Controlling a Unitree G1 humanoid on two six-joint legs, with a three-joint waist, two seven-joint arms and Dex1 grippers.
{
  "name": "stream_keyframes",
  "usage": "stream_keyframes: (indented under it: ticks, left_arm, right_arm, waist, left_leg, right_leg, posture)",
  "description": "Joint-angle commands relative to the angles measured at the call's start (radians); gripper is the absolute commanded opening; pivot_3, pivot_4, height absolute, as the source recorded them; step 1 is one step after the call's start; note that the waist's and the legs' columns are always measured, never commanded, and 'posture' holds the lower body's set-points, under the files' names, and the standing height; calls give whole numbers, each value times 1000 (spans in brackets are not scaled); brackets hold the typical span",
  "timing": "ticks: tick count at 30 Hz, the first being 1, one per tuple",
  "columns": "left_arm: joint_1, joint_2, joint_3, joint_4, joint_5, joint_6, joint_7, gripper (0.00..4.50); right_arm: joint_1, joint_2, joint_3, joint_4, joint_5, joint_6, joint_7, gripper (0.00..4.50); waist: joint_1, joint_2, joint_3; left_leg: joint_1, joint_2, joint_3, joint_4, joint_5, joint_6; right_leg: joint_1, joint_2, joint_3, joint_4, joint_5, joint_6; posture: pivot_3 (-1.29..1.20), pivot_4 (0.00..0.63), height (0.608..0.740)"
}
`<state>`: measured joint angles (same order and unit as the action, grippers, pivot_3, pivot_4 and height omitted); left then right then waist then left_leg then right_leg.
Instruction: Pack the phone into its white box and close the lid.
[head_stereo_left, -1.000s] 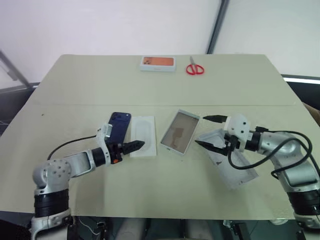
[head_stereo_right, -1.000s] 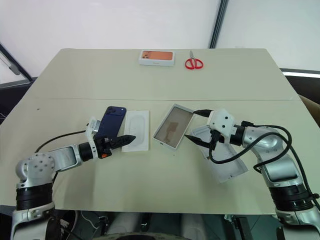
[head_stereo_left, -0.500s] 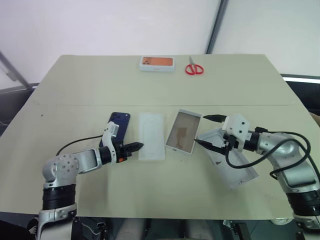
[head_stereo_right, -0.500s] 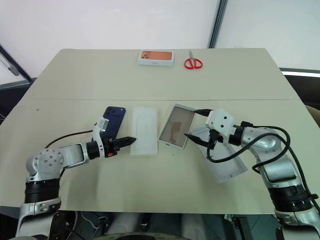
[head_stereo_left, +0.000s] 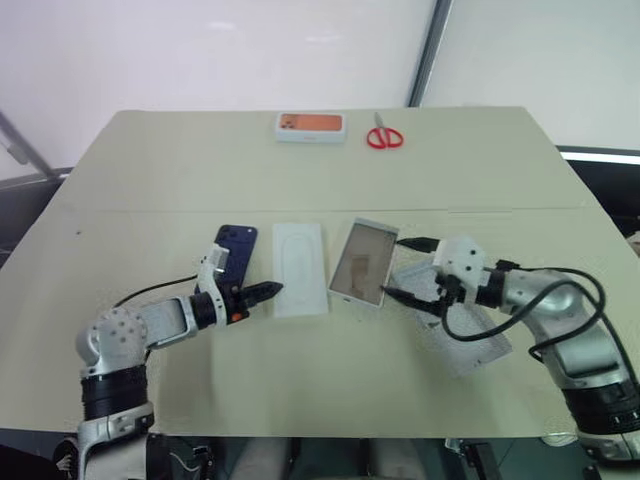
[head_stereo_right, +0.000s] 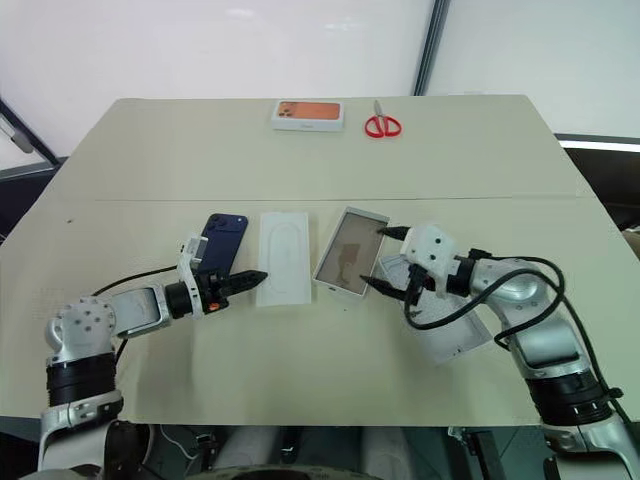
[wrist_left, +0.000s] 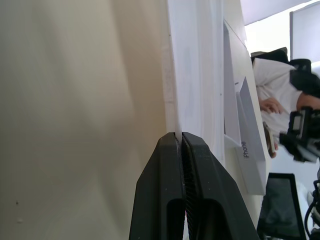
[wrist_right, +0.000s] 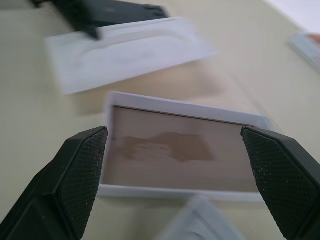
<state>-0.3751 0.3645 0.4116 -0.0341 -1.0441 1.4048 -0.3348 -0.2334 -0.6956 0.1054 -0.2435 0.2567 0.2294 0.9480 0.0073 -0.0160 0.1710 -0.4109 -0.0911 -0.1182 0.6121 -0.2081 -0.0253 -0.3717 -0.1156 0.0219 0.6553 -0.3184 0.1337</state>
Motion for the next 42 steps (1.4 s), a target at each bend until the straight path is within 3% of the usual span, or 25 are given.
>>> stream_keyframes:
  ticks: [1,5,9,13,14,16,22,33,39,42]
  left_arm:
    - [-27,53,11,-15,-15,-7,-38,63]
    - [-60,140,-3,31,-2,-11,-105,63]
    - [-61,214,-45,19,0,5,-183,63]
    - [-67,234,-67,29,37,-47,-209,63]
    - [-69,237,-71,32,45,-56,-215,0]
    - [-71,240,-77,34,58,-80,-225,0]
    - [-72,240,-96,32,95,-127,-240,0]
    - [-117,194,-62,47,11,-11,-227,0]
    - [-116,183,-50,42,5,1,-208,0]
    - [-104,169,-48,28,0,7,-194,0]
  right_arm:
    - [-41,17,27,-18,-3,82,-18,4500]
    - [-84,92,87,-47,48,225,-34,4500]
    - [-99,109,155,-15,-6,294,-53,4500]
    - [-115,118,175,2,-13,336,-61,4500]
    - [-114,114,184,10,-28,325,-61,3955]
    - [-114,110,200,23,-54,298,-56,3317]
    - [-113,108,217,46,-91,240,-30,98]
    - [-113,132,277,23,-143,19,43,42]
    - [-119,151,276,39,-119,79,63,42]
    - [-121,164,255,33,-94,113,61,926]
  waist:
    - [1,0,0]
    - [-5,-1,0]
    - [-2,-1,1]
    - [0,-1,1]
    - [0,-1,1]
    - [-1,-1,1]
    - [-5,-1,1]
    - [-8,-1,1]
    - [-19,-1,1]
    - [-20,-1,1]
  left_leg:
    - [0,0,0,0,0,0]
    - [-1,0,0,0,0,0]
    - [-1,-1,-1,-1,0,0]
    - [-1,-1,0,-1,0,0]
    - [-1,-1,-1,-1,0,0]
    - [-1,-1,-1,-1,0,0]
    - [-1,-1,0,-2,0,0]
    - [-1,-1,-1,-1,0,0]
    - [-1,-1,-1,-2,0,0]
    - [-1,-1,-1,-2,0,0]
  right_leg:
    - [0,0,0,0,0,0]
    - [-1,0,1,0,0,0]
    - [-2,-1,0,0,0,0]
    - [-2,-2,0,-1,0,0]
    - [-2,-2,0,-1,0,-1]
    - [-2,-2,0,-1,0,-1]
    - [-2,-2,0,-2,0,0]
    - [-2,-1,0,-2,0,0]
    - [-2,0,-1,-1,0,0]
    - [-2,0,0,-1,0,0]
  posture:
    - [0,150,740]
    - [0,150,740]
    - [0,150,740]
    - [0,150,740]
    - [0,150,740]
    - [0,150,740]
    - [0,150,740]
    - [0,150,740]
    - [0,150,740]
    - [0,150,740]
